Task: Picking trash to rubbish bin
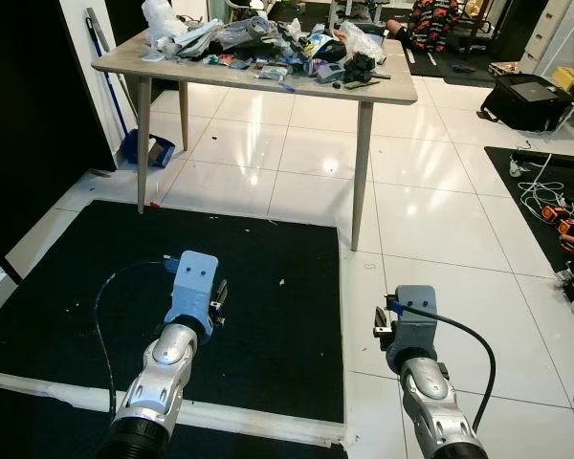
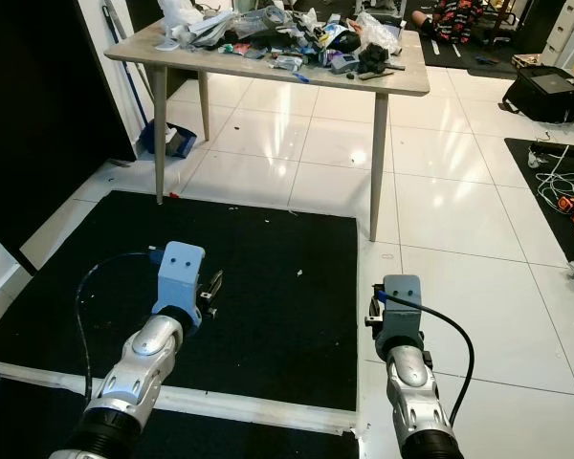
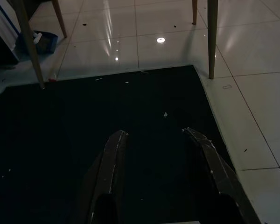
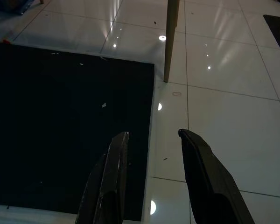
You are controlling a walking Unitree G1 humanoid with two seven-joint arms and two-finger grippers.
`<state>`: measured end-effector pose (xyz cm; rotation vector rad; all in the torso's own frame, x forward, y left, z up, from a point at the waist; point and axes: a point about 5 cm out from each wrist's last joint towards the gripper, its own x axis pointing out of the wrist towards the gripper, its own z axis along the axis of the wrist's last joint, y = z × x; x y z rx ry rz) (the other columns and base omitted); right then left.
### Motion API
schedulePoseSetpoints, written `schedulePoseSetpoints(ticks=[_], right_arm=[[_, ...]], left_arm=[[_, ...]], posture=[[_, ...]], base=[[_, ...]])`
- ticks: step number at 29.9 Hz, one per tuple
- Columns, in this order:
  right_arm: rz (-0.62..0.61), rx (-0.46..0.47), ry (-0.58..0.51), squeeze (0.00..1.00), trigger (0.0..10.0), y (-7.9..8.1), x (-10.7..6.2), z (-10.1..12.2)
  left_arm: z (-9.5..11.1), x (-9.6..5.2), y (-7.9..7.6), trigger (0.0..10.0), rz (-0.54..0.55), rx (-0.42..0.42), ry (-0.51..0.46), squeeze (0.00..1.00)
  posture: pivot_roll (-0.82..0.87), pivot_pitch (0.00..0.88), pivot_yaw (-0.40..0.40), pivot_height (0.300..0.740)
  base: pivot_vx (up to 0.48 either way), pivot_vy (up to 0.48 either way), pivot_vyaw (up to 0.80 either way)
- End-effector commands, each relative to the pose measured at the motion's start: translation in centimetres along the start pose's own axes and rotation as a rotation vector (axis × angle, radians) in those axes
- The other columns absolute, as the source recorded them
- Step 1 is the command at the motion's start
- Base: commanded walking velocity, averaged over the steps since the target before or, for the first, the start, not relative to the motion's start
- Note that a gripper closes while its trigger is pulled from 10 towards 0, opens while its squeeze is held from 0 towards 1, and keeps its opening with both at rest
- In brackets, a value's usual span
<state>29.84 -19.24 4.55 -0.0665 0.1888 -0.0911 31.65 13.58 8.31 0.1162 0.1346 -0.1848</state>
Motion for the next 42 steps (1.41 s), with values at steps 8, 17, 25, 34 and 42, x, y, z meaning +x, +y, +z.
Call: schedulePoseSetpoints(ticks=[8, 17, 25, 34, 42], right_arm=[[0.006, -0.005, 0.01, 0.0, 10.0, 0.08, -0.05, -0.24], [0.011, -0.004, 0.013, 0.0, 10.0, 0.23, 0.07, -0.18], [0.004, -0.019, 0.02, 0.0, 10.0, 0.21, 0.09, -0.23], [0.025, -0.02, 0.018, 0.0, 10.0, 0.56, 0.02, -0.28], [0.028, -0.02, 0.022, 0.0, 10.0, 0.62, -0.06, -0.39]], left_arm=[[-0.29, -0.15, -0.05, 10.0, -0.002, -0.009, 0.002, 0.0], [-0.28, -0.2, 0.14, 10.0, 0.008, -0.011, 0.001, 0.0], [-0.28, -0.23, 0.29, 10.0, 0.017, -0.013, 0.001, 0.0], [-0.19, -0.18, 0.34, 10.0, 0.02, -0.016, -0.001, 0.0], [-0.19, -0.17, 0.24, 10.0, 0.016, -0.017, 0.001, 0.0]], posture=[[-0.03, 0.099, 0.005, 0.74], [-0.03, 0.1, 0.0, 0.74], [-0.03, 0.109, -0.001, 0.74], [-0.03, 0.12, 0.003, 0.74], [-0.03, 0.124, 0.006, 0.74]], base=[[0.24, 0.0, 0.0], [0.344, 0.0, 0.0], [0.345, 0.0, 0.0], [0.345, 0.0, 0.0], [0.343, 0.0, 0.0]])
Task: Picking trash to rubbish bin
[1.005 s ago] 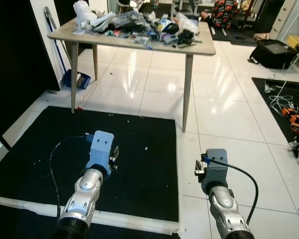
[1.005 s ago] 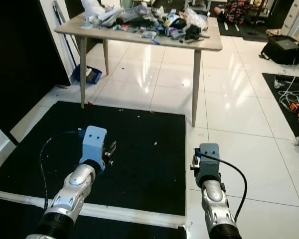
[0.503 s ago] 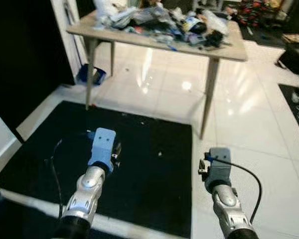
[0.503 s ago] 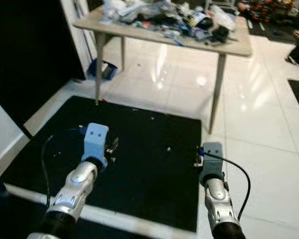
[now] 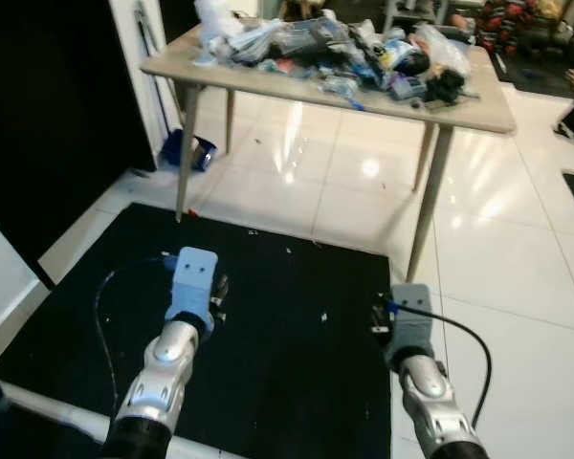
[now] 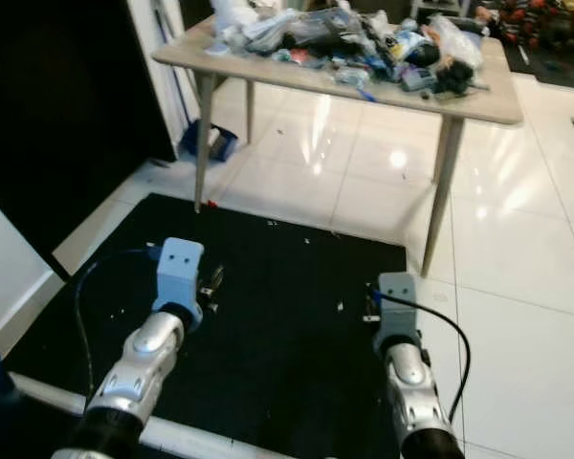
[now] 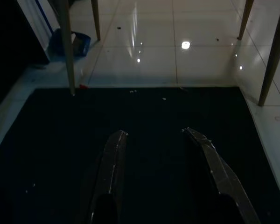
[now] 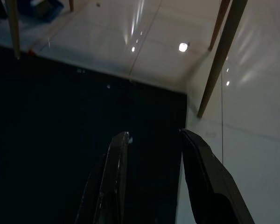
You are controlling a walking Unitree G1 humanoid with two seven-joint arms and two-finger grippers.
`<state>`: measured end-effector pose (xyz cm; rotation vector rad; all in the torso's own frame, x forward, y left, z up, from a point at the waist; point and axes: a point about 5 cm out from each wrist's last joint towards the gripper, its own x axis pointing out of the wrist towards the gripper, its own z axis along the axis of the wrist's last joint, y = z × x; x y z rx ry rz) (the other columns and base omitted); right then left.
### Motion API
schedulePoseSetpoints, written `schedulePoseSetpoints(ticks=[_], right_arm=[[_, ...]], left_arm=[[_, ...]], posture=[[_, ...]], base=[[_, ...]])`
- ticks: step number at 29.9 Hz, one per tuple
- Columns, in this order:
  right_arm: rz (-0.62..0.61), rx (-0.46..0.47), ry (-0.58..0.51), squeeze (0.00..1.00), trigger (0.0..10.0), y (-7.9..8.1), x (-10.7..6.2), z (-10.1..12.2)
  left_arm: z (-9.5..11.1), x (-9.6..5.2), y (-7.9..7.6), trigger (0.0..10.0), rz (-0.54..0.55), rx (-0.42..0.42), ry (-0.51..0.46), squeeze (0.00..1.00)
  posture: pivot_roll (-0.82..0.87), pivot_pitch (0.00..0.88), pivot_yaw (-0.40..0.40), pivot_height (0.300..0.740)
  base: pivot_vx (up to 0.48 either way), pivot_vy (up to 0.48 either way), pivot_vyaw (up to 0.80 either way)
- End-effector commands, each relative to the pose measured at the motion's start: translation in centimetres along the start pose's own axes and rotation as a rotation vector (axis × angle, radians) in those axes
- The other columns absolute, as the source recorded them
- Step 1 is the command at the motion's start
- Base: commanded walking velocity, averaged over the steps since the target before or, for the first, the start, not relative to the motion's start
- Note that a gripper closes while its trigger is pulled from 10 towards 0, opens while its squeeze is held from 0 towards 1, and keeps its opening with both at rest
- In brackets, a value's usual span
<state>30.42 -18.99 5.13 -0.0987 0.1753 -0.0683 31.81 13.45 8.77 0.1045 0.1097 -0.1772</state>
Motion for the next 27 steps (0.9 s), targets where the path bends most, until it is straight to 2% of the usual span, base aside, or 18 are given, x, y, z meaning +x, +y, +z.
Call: schedulePoseSetpoints(ticks=[1, 27], right_arm=[[0.01, 0.013, 0.038, 0.0, 10.0, 0.41, -0.53, -1.09], [0.006, 0.012, 0.031, 0.0, 10.0, 0.42, -0.46, -0.93]], left_arm=[[-0.68, -0.3, 0.3, 10.0, 0.008, -0.007, 0.026, 0.0], [-0.56, -0.14, 0.28, 10.0, 0.005, -0.01, 0.025, 0.0]], posture=[[-0.03, 0.124, 0.006, 0.74], [-0.03, 0.124, 0.007, 0.74]], base=[[0.345, 0.0, 0.0], [0.347, 0.0, 0.0]])
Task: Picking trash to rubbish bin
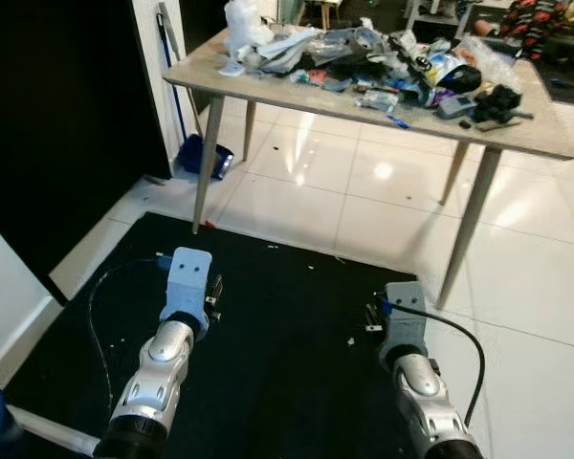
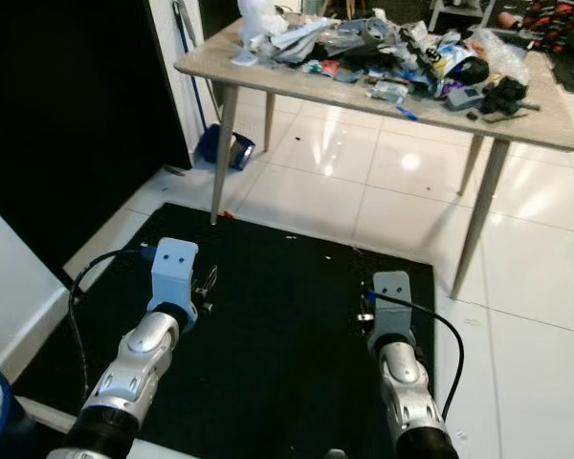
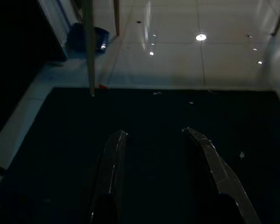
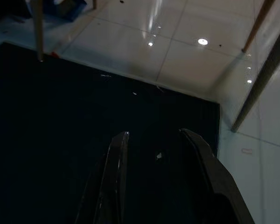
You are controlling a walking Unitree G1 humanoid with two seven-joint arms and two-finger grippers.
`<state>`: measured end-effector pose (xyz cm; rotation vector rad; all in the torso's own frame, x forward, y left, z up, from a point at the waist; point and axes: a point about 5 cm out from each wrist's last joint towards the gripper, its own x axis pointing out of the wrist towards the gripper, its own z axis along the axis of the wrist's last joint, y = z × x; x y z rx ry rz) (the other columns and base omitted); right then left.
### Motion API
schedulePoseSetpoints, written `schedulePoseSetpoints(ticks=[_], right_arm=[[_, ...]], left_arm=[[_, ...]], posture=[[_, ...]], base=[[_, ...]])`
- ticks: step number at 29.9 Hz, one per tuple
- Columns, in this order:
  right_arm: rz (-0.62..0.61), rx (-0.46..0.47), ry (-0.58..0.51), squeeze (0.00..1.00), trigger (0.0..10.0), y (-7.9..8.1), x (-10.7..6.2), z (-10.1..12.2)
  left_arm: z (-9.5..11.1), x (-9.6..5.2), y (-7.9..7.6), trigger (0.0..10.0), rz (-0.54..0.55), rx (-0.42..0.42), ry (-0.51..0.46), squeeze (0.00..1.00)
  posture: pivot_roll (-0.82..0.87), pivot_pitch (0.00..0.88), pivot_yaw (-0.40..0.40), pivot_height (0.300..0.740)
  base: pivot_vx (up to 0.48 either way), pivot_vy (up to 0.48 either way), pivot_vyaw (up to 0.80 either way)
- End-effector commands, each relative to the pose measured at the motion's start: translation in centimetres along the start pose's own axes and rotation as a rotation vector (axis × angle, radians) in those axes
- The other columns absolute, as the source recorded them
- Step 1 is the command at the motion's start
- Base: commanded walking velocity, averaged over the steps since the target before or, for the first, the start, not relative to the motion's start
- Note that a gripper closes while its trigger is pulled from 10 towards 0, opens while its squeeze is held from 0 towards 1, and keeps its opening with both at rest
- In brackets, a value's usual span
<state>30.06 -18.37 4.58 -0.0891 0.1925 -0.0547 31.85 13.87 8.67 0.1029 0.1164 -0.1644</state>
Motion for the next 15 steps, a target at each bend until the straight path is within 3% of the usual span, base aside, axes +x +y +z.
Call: schedulePoseSetpoints(ticks=[1, 15], right_arm=[[-0.012, 0.006, 0.011, 0.0, 10.0, -0.26, -0.14, -0.34], [-0.036, 0.005, 0.006, 0.0, 10.0, -0.58, -0.12, -0.26]], left_arm=[[-0.41, -0.1, -0.14, 10.0, -0.007, -0.007, 0.018, 0.0], [-0.49, -0.18, -0.14, 10.0, -0.009, -0.005, 0.018, 0.0]], posture=[[-0.03, 0.124, 0.007, 0.74], [-0.03, 0.114, 0.007, 0.74]], base=[[0.349, 0.0, 0.0], [0.352, 0.0, 0.0]])
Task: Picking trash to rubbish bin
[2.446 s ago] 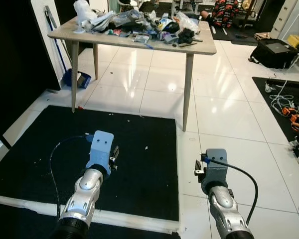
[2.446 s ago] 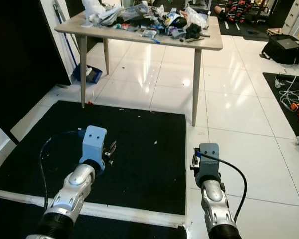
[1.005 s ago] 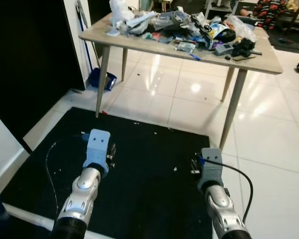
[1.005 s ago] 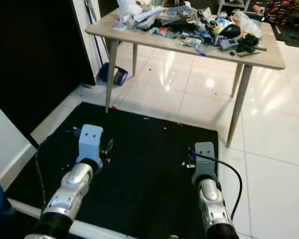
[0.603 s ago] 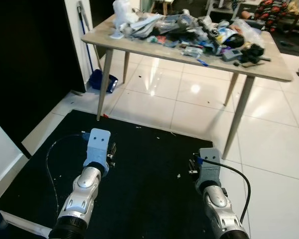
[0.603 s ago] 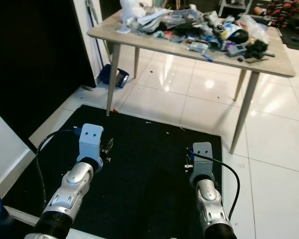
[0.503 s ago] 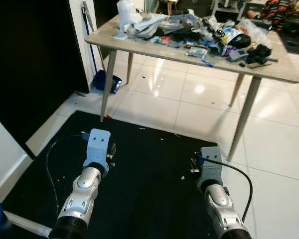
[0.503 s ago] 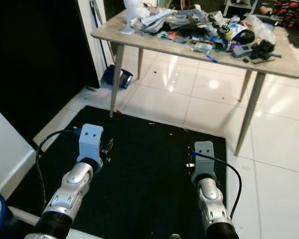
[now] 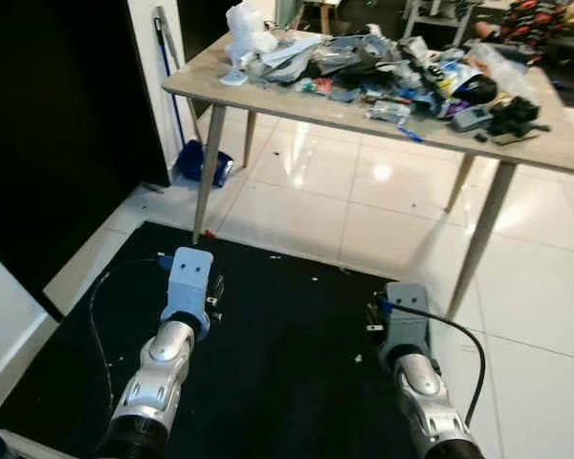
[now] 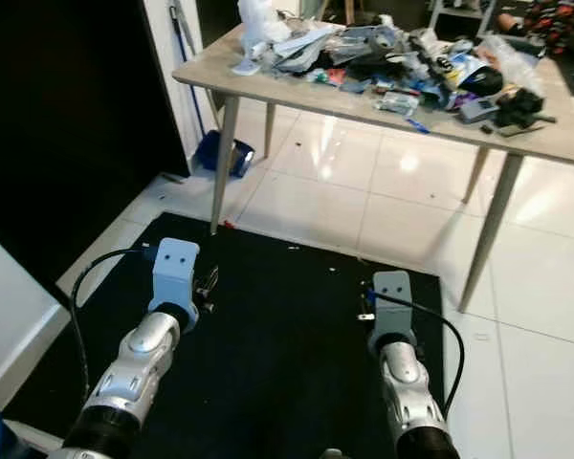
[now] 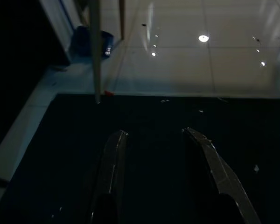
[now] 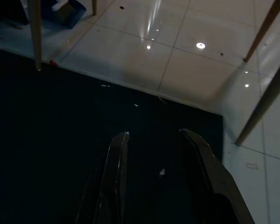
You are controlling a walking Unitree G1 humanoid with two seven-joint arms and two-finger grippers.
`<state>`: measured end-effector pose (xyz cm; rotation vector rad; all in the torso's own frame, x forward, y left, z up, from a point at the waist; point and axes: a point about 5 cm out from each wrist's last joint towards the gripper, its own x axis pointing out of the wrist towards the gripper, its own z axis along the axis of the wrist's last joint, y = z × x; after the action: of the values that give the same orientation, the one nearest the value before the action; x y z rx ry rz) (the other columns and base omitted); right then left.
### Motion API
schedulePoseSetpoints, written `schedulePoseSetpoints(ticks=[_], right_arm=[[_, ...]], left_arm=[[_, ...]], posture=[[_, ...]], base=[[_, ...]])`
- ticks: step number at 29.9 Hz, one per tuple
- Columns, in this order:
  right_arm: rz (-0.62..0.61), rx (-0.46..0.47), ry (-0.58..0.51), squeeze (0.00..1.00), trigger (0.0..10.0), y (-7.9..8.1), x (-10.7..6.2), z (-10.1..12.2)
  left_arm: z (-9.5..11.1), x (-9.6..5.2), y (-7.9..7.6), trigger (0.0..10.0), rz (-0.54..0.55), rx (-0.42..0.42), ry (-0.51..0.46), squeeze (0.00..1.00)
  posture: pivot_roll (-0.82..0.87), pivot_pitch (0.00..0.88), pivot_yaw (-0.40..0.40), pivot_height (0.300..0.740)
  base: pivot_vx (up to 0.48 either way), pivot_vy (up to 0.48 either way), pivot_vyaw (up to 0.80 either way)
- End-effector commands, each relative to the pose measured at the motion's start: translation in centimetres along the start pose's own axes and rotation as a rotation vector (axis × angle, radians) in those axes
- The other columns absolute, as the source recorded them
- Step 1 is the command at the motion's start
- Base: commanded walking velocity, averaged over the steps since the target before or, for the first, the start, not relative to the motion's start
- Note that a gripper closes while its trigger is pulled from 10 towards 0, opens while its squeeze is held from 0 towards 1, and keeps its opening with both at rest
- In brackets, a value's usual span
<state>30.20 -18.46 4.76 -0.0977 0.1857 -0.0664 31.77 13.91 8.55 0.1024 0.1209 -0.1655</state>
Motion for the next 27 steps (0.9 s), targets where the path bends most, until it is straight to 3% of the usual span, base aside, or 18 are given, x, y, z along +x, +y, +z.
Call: schedulePoseSetpoints(ticks=[1, 5, 15, 27], right_arm=[[-0.026, 0.015, 0.011, 0.0, 10.0, -0.55, -0.21, -0.43], [-0.036, 0.022, 0.01, 0.0, 10.0, -0.78, -0.16, -0.37], [-0.037, 0.019, -0.012, 0.0, 10.0, -0.92, 0.0, 0.06], [-0.028, 0.002, -0.042, 0.0, 10.0, -0.91, -0.04, 0.52]], left_arm=[[-0.36, -0.11, -0.15, 10.0, -0.008, -0.004, 0.013, 0.0], [-0.38, -0.13, -0.21, 10.0, -0.01, -0.004, 0.013, 0.0], [-0.5, -0.22, -0.29, 10.0, -0.011, -0.005, 0.013, 0.0], [-0.66, -0.29, -0.49, 10.0, -0.015, -0.01, 0.013, 0.0]], posture=[[-0.03, 0.114, 0.007, 0.74], [-0.03, 0.108, 0.007, 0.74], [-0.04, 0.091, 0.001, 0.74], [-0.05, 0.08, 0.0, 0.74]], base=[[0.352, 0.0, 0.0], [0.351, 0.0, -0.23], [0.352, 0.0, -0.72], [0.351, 0.0, 0.0]])
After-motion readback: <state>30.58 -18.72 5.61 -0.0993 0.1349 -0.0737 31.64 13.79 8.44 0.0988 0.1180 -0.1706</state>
